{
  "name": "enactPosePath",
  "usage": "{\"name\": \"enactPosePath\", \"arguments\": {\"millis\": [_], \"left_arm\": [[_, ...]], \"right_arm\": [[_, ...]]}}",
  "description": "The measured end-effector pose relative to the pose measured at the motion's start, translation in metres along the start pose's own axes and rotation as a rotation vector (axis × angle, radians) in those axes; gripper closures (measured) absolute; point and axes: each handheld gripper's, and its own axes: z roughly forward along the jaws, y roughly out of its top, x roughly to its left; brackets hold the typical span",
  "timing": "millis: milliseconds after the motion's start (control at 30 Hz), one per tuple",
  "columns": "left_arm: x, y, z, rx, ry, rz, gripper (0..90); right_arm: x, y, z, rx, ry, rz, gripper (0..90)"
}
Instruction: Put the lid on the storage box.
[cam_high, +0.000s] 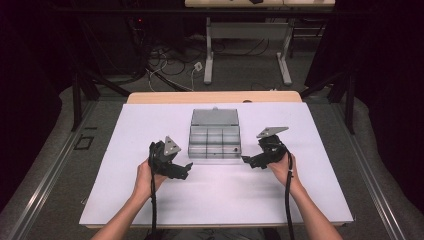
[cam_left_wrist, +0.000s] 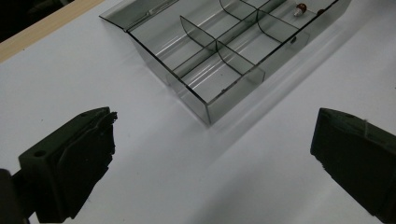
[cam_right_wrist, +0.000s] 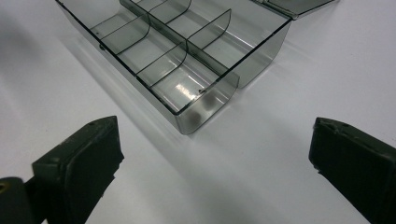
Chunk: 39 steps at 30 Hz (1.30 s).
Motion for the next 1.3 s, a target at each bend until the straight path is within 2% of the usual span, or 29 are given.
{"name": "enactPosePath", "arguments": {"millis": [100,167,233,267,300,433,500,533,667,733,767,800,900,1067,1133,1233,1300], "left_arm": [[0.000,0.007,0.004,-0.007,0.006,0.007,0.0],[0.001,0.013,0.007,-0.012,-0.006,0.007,0.0],[0.003,0.019,0.009,-0.020,-0.040,-0.021,0.0],[0.005,0.023,0.010,-0.031,-0.059,-0.050,0.0],[0.006,0.025,0.011,-0.031,-0.060,-0.053,0.0],[0.011,0.037,0.020,-0.012,-0.059,-0.059,0.7],[0.010,0.042,0.026,-0.004,-0.052,-0.046,2.2],[0.010,0.045,0.029,0.003,-0.055,-0.044,3.1],[0.006,0.051,0.040,0.022,-0.050,-0.029,7.0],[0.006,0.053,0.045,0.030,-0.056,-0.019,10.5],[0.005,0.054,0.048,0.035,-0.054,-0.023,11.9],[0.006,0.055,0.050,0.044,-0.061,-0.019,13.5],[0.004,0.057,0.058,0.046,-0.064,-0.024,16.2],[0.003,0.062,0.073,0.093,-0.073,-0.015,25.7],[0.002,0.062,0.081,0.109,-0.083,-0.023,31.8],[0.002,0.061,0.090,0.115,-0.088,-0.046,38.1],[0.004,0.062,0.094,0.134,-0.094,-0.046,40.8]], "right_arm": [[0.000,0.001,0.000,0.004,-0.004,0.000,2.1],[0.001,0.002,-0.001,0.008,0.000,-0.003,2.2],[0.001,0.002,0.000,0.002,-0.001,-0.011,2.2],[0.001,0.002,0.000,0.002,-0.001,-0.008,2.2],[0.002,0.001,-0.001,0.013,0.002,0.002,2.2],[0.002,0.001,0.002,0.001,-0.006,-0.004,2.5],[0.002,0.001,0.003,-0.005,-0.001,-0.010,2.6],[0.002,0.002,0.002,0.019,0.000,-0.011,2.7],[0.001,0.001,0.003,0.017,-0.004,-0.009,3.4],[0.001,0.001,0.003,0.006,-0.012,-0.014,4.1],[0.001,0.001,0.002,0.025,-0.015,-0.018,4.6],[0.001,0.001,0.004,0.005,-0.020,-0.016,4.9],[0.002,0.001,0.004,0.008,-0.033,-0.013,5.6],[0.001,0.001,0.005,0.004,-0.028,-0.012,6.0],[0.001,0.001,0.006,-0.012,-0.018,-0.008,6.2],[0.001,0.001,0.004,0.001,-0.025,-0.005,6.4],[0.000,0.001,0.003,0.002,-0.026,-0.010,6.5]]}}
